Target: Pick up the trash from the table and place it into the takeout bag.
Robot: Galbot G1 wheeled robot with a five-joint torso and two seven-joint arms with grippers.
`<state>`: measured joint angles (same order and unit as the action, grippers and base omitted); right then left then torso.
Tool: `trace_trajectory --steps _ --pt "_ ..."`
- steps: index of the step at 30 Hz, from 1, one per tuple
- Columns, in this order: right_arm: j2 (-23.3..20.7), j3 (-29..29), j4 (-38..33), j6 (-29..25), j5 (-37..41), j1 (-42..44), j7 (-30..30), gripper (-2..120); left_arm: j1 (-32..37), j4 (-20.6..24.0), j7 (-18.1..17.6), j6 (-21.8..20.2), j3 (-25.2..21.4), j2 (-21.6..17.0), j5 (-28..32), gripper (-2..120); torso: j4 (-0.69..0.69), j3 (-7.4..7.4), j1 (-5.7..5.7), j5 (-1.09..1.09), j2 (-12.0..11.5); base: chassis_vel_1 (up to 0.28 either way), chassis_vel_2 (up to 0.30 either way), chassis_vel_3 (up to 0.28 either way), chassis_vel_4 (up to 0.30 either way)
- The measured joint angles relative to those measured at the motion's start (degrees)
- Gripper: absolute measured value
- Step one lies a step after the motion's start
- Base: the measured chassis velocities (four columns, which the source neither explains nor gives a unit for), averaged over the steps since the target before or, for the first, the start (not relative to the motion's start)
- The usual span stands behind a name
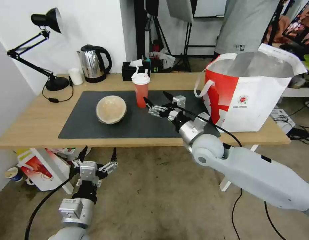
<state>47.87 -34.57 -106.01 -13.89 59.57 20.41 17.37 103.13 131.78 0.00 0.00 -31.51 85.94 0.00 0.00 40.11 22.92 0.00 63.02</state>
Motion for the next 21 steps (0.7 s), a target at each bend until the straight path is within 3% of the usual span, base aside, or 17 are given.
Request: trace_trajectory --steps 21 --pt "5.9 -3.0 6.9 0.3 0.6 -4.4 0.4 100 0.0 0.0 0.0 0.0 0.0 0.0 0.0 100 0.0 0.0 0.0 0.0 0.0 0.0 0.0 0.0 0.0"
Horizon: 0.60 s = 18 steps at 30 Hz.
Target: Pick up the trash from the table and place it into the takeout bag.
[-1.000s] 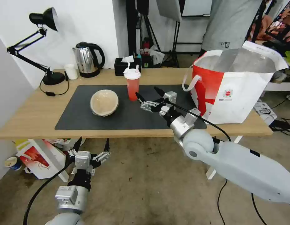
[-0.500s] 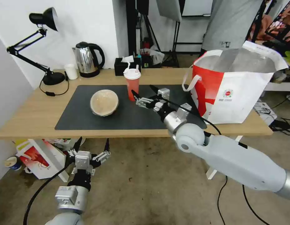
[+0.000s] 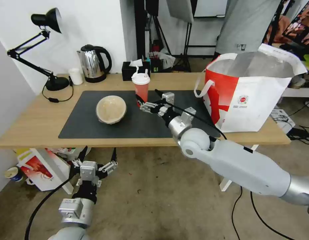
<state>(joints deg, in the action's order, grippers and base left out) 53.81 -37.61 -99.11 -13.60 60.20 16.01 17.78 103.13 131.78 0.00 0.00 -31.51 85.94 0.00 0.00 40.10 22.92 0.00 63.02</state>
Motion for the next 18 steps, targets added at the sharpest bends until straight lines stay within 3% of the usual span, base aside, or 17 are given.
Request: trace_trajectory --steps 18 --pt "2.3 -0.2 4.3 1.5 -0.2 -1.2 1.6 100 0.0 0.0 0.0 0.0 0.0 0.0 0.0 100 0.0 0.0 -0.01 0.0 0.0 0.0 0.0 0.0 0.0"
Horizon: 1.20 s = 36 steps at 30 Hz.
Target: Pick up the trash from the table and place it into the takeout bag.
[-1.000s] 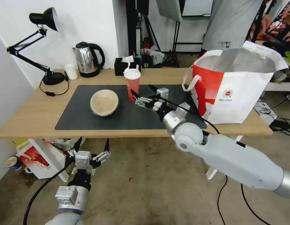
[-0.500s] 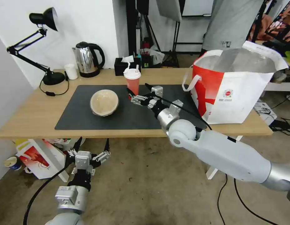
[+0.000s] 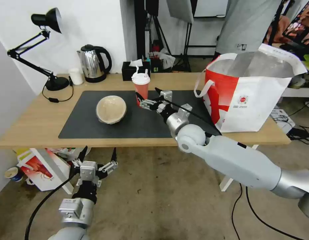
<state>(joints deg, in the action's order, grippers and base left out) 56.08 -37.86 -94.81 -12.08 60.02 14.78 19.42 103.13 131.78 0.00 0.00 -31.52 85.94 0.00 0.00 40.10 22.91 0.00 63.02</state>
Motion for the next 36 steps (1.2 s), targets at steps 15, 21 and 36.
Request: trace_trajectory --steps 15,21,36 --pt "3.2 -1.5 3.6 1.5 1.0 -3.1 1.0 100 0.0 0.0 0.0 0.0 0.0 0.0 0.0 100 0.01 0.0 0.0 -0.01 0.0 0.0 0.0 0.0 0.0" --pt "4.5 -1.8 5.2 1.7 0.7 -3.6 1.0 100 0.0 0.0 0.0 0.0 0.0 0.0 0.0 100 0.01 0.0 0.0 0.0 0.0 0.0 0.0 0.0 0.0" --pt "5.9 -2.3 6.7 2.6 -0.8 -4.0 3.3 100 0.0 0.0 0.0 0.0 0.0 0.0 0.0 100 0.0 0.0 0.0 0.0 0.0 0.0 0.0 0.0 0.0"
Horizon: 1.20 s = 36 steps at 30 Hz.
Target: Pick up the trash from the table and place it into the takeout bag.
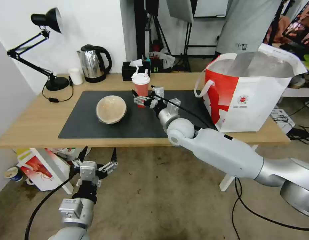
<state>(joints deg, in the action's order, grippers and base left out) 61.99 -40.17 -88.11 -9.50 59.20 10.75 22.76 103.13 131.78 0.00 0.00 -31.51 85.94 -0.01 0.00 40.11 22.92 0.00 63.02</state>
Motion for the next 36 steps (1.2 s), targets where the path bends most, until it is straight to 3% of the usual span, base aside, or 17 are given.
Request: trace_trajectory --steps 36 --pt "2.8 1.6 5.0 1.4 -2.5 0.7 1.2 100 0.0 0.0 0.0 0.0 0.0 0.0 0.0 100 0.0 0.0 0.01 0.0 0.0 0.0 0.0 0.0 0.0"
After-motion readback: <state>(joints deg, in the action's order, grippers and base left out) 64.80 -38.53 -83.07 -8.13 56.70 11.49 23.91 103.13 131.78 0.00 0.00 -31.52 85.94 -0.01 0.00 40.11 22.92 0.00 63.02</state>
